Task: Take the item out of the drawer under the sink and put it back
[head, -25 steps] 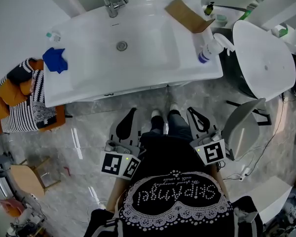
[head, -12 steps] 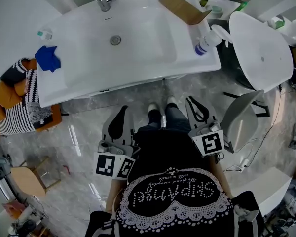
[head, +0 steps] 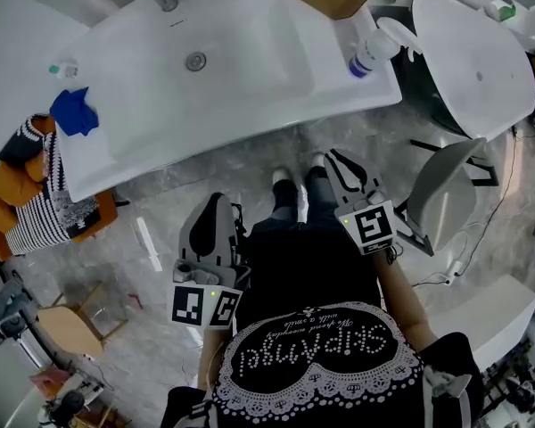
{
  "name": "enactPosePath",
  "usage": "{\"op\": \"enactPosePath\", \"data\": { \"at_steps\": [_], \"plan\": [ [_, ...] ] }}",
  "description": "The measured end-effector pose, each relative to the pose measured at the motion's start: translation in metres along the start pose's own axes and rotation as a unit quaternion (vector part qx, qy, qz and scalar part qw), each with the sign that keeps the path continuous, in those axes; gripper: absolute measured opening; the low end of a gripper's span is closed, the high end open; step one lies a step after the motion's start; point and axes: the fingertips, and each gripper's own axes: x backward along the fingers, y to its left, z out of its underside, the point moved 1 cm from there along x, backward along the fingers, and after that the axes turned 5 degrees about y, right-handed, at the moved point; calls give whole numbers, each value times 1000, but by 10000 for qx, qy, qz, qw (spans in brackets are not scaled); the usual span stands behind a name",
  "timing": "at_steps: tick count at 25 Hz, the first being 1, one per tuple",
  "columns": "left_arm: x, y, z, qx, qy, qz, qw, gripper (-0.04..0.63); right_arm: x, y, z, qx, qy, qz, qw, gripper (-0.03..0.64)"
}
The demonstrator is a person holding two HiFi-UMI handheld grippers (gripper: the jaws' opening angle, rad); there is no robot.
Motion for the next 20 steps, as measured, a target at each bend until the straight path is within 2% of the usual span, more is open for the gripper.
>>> {"op": "enactPosePath", "data": {
  "at_steps": [5, 8, 10, 13, 20],
  "plan": [
    [-14, -5, 15, 94, 381, 64, 9992, 5, -22, -1, 32, -213, 251, -65, 9994, 31],
    [-22, -10, 20, 76, 580, 178, 9981, 5, -34, -9, 53, -469, 453, 28, 9979, 72],
    [-27, -15, 24, 67, 668, 226, 9975, 5, -43, -15, 63, -563, 498, 93, 9971, 74],
    [-33, -21, 31, 70, 757, 292, 9967, 5, -56, -21, 77, -584, 541, 177, 9967, 75],
    [-34, -21, 39, -59, 954, 285, 9950, 5, -94, -32, 120, -569, 1014, 396, 9924, 75]
  ]
}}
